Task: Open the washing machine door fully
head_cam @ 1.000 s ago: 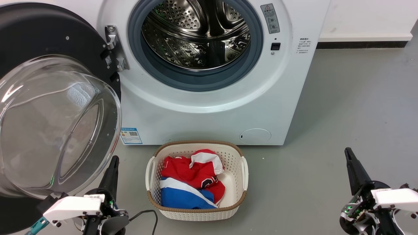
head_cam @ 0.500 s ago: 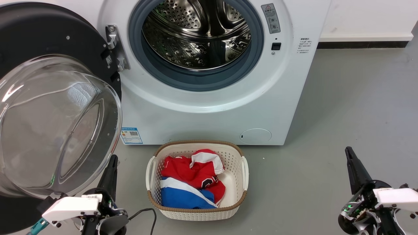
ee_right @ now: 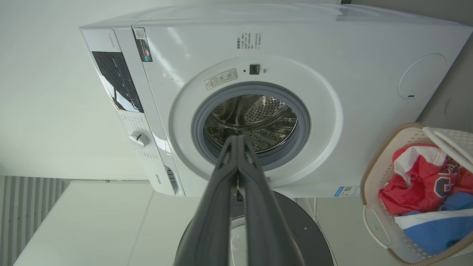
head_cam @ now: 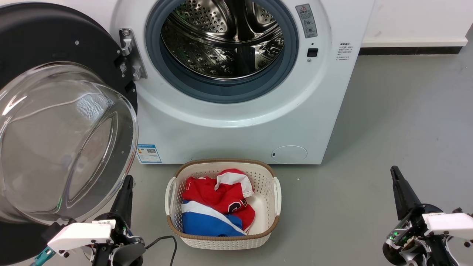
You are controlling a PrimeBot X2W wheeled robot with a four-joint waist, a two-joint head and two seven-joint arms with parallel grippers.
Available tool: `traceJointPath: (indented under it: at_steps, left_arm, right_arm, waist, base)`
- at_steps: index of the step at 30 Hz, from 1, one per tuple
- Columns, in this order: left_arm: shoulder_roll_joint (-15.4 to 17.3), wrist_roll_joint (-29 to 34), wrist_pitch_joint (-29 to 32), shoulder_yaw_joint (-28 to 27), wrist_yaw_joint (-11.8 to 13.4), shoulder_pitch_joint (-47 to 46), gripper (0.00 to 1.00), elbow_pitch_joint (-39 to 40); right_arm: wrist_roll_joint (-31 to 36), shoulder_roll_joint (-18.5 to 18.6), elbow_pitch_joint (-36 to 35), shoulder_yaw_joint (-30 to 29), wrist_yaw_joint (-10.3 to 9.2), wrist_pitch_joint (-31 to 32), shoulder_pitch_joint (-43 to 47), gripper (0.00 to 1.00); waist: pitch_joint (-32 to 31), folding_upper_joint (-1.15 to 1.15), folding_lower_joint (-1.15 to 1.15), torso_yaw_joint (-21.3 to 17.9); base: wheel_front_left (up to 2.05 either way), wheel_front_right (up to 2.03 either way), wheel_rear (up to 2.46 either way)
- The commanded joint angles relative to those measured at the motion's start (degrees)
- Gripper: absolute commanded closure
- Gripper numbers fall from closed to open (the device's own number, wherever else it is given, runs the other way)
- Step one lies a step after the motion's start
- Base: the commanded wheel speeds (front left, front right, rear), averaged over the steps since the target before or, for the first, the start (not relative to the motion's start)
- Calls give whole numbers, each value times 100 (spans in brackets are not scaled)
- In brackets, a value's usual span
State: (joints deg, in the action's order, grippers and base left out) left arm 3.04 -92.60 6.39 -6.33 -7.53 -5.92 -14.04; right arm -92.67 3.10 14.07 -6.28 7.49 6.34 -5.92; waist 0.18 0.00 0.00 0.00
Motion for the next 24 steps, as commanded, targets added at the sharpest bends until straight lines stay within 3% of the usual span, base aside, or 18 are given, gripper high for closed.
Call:
traceJointPath:
  at_steps: [1,24]
  left_arm:
    - [-8,-3,6,-24,-18,-51,100,-6]
    - [-17,6,19,-33,-18,-51,100,-5]
  right_arm:
    - [13,-5,5,-8,0,9,-62,100]
    - [25,-13,5,-17,0,15,-64,100]
  waist:
    - [0,0,0,0]
    - [0,0,0,0]
  base:
    - [0,0,0]
    - [0,0,0]
